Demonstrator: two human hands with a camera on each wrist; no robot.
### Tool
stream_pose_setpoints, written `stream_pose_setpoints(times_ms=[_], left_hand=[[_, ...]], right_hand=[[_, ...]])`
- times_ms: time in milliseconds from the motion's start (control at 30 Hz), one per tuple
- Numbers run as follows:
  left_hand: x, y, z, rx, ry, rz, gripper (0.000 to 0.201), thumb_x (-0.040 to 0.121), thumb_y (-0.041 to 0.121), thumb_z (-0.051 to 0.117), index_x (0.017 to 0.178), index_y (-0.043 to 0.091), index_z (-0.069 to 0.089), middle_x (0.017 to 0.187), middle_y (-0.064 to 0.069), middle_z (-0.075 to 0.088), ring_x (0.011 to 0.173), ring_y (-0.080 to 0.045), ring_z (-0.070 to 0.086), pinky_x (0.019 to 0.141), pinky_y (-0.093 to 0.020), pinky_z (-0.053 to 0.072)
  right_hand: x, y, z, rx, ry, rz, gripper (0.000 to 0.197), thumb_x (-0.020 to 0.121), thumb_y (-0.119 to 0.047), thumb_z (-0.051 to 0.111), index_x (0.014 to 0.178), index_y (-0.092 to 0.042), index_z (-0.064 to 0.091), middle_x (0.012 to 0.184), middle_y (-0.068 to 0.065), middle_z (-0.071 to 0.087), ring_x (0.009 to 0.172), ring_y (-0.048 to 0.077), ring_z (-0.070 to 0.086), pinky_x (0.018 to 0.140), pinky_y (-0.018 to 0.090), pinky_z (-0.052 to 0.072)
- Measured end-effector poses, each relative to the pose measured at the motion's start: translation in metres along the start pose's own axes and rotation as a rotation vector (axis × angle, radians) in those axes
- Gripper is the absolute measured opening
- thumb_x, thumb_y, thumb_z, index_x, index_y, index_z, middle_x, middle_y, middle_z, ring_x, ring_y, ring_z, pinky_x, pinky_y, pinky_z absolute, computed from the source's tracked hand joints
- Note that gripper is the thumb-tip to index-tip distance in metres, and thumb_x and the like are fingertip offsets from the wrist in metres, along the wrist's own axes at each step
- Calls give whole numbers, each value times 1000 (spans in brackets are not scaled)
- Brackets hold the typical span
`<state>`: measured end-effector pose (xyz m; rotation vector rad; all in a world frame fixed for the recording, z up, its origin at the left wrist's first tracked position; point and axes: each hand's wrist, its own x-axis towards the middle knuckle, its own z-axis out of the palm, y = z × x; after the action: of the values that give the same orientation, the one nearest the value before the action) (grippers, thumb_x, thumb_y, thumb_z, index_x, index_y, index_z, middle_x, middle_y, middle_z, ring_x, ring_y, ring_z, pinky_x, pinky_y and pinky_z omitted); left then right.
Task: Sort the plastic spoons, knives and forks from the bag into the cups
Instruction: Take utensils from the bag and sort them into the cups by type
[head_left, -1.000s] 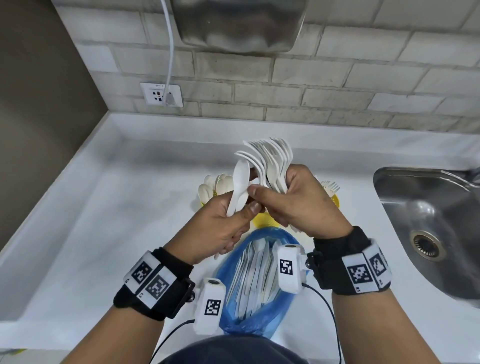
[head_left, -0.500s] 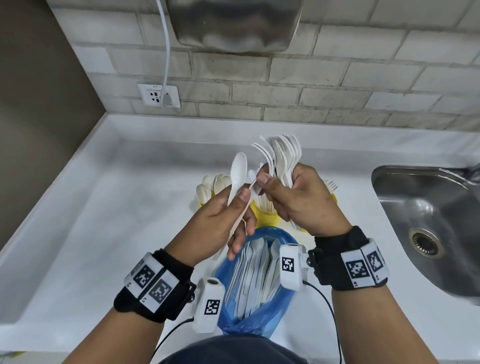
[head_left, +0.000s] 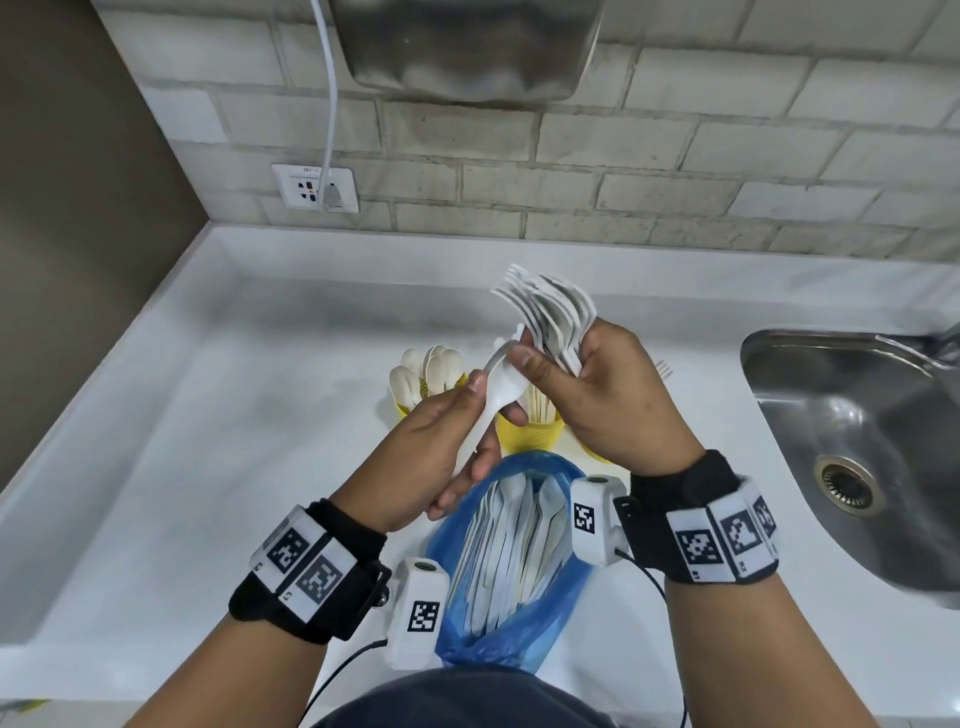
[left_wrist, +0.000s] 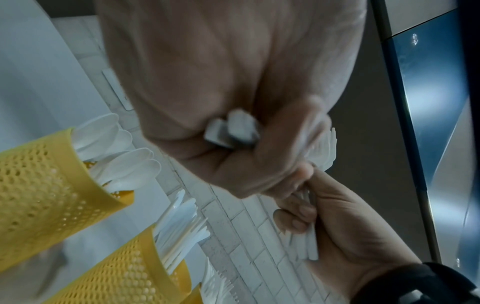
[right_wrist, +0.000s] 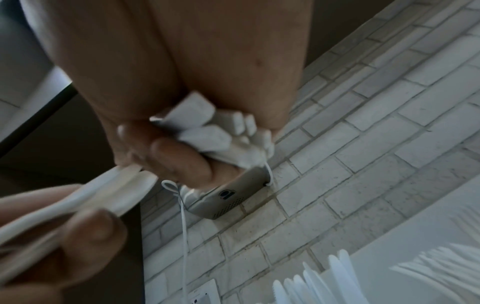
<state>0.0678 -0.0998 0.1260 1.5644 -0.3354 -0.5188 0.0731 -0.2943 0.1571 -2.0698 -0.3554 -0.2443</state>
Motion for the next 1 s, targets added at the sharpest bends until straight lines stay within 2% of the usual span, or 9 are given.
stream_pose_setpoints(times_ms=[167,267,400,467,533,700,833,900,1000], left_hand=[[1,0,-4,-28,14,13,45,104,54,36,96,19,64,59,-9,35,36,-18,21,42,-23,26],[1,0,-4,8,-2,25,41,104,49,40,94,17,63,57,-7,43,36,-21,33,42,-23,34],[7,-7,-9,232,111,117,27,104,37,53,95,23,74,80,4,70,73,-13,66,71,-24,53],[10,-9,-18,328,149,175,19,100,33,62,113,23,72,102,3,71,92,-10,68,86,-27,55],[11,-8,-26,363,154,206,28,94,29,72,122,29,69,100,9,69,89,-8,65,83,-29,55],[14,-9,-33,424,171,210,23,88,20,80,109,22,70,85,0,68,71,-8,65,74,-35,58],[22,-13,-42,436,299,235,24,88,16,80,109,19,69,92,-2,71,76,-19,68,74,-42,60],[26,-15,-49,466,408,260,31,88,18,79,115,25,65,92,2,70,77,-15,68,74,-41,61],[30,-14,-57,498,507,314,48,91,19,76,130,39,56,94,5,67,78,-12,69,73,-33,61]], right_hand=[[0,6,14,-8,173,38,11,98,-28,70,107,-21,69,90,-17,72,91,-2,68,83,18,49],[-2,1,19,158,125,78,7,99,-24,70,102,-18,72,76,-5,73,75,9,71,80,29,55],[-5,-2,29,178,200,111,8,95,-21,74,89,-15,74,67,0,70,60,7,66,63,25,53],[-6,2,33,43,215,102,14,94,-27,75,89,-15,77,68,-4,70,63,1,63,61,25,51],[-6,4,33,-46,223,46,14,94,-29,74,93,-16,77,77,-7,74,72,3,68,68,27,53],[-2,13,36,-147,184,-33,20,95,-34,68,97,-14,72,86,-3,73,82,15,69,76,38,53],[-5,14,37,-71,262,17,17,95,-30,72,106,-17,74,91,-7,76,87,6,70,79,27,55],[-6,14,34,-12,298,54,18,96,-28,72,111,-19,74,95,-9,76,91,2,70,82,21,54],[-6,17,30,2,313,96,16,97,-30,70,109,-19,72,88,-7,74,82,6,68,80,30,55]])
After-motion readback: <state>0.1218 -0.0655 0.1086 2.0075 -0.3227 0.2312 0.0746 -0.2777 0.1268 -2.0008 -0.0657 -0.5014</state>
